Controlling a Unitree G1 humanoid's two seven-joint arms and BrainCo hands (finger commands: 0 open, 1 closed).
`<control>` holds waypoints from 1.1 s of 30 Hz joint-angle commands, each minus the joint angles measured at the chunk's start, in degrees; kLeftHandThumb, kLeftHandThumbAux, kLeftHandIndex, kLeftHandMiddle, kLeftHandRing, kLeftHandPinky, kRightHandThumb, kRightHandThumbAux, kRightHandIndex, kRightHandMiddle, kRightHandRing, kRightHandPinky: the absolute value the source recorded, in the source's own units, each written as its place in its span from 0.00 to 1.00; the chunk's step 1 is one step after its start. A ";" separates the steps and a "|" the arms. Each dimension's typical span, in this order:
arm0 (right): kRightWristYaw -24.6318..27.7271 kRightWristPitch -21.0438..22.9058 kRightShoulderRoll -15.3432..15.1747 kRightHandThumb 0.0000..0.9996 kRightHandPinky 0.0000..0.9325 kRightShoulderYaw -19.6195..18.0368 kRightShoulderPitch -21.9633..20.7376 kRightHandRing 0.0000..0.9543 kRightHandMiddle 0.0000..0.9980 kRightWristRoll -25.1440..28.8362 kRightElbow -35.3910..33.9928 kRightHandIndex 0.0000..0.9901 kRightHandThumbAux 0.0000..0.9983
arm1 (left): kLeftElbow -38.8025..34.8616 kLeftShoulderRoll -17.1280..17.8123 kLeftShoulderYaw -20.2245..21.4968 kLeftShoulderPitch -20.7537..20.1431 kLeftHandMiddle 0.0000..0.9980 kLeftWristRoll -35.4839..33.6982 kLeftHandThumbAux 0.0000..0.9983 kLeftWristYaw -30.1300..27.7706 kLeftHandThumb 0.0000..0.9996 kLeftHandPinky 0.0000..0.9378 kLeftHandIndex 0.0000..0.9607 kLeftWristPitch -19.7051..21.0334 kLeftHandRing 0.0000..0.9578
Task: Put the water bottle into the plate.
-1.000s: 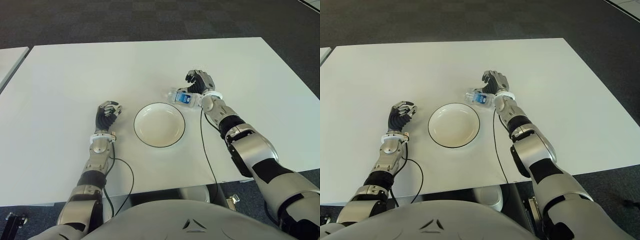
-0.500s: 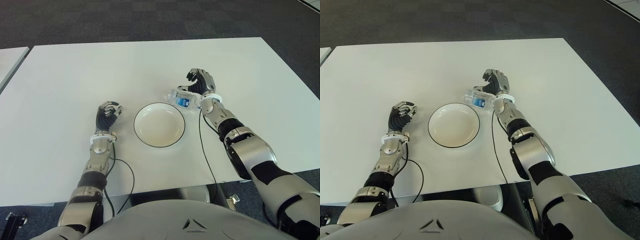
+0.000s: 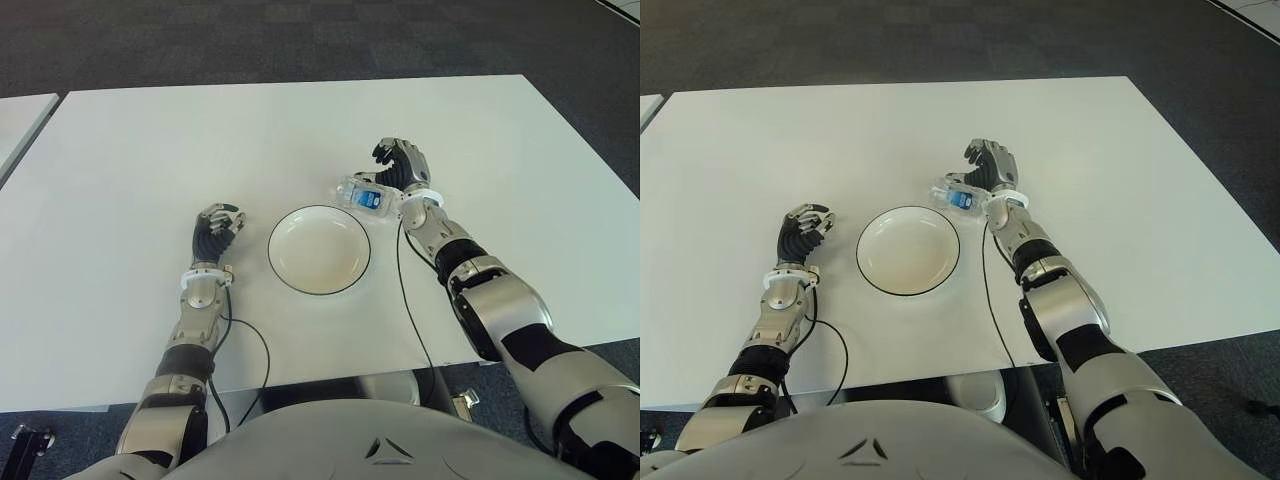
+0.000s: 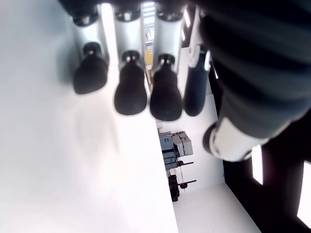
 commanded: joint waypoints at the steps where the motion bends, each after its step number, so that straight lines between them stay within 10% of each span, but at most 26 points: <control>1: 0.57 2.10 0.83 0.71 0.86 1.34 0.98 0.84 0.80 -0.96 0.85 0.44 0.72 | 1.72 -0.39 0.12 0.91 0.77 -0.36 0.72 -0.90 0.71 0.81 0.46 0.98 0.79; 14: 6.85 1.38 0.63 0.69 0.54 5.55 0.57 0.53 0.47 -3.39 0.88 0.42 0.72 | 2.30 -0.43 0.23 0.67 0.76 -0.31 0.72 -0.65 0.71 0.80 0.46 1.06 0.79; 17: 10.59 1.53 0.09 0.42 0.43 7.10 0.05 0.40 0.35 -4.26 0.64 0.28 0.67 | 2.26 -0.47 0.26 0.64 0.76 -0.36 0.72 -0.68 0.71 0.81 0.46 1.17 0.79; 21: 14.00 2.37 -0.31 0.32 0.32 8.65 -0.48 0.29 0.25 -5.07 0.45 0.20 0.64 | 2.04 -0.53 0.26 0.69 0.76 -0.42 0.72 -0.77 0.71 0.81 0.46 1.24 0.79; 33: 21.28 7.32 0.41 0.44 0.03 12.32 -2.09 0.01 0.01 -7.39 0.32 0.01 0.49 | 0.46 -0.75 0.12 1.10 0.77 -0.33 0.72 -0.74 0.71 0.81 0.46 2.22 0.79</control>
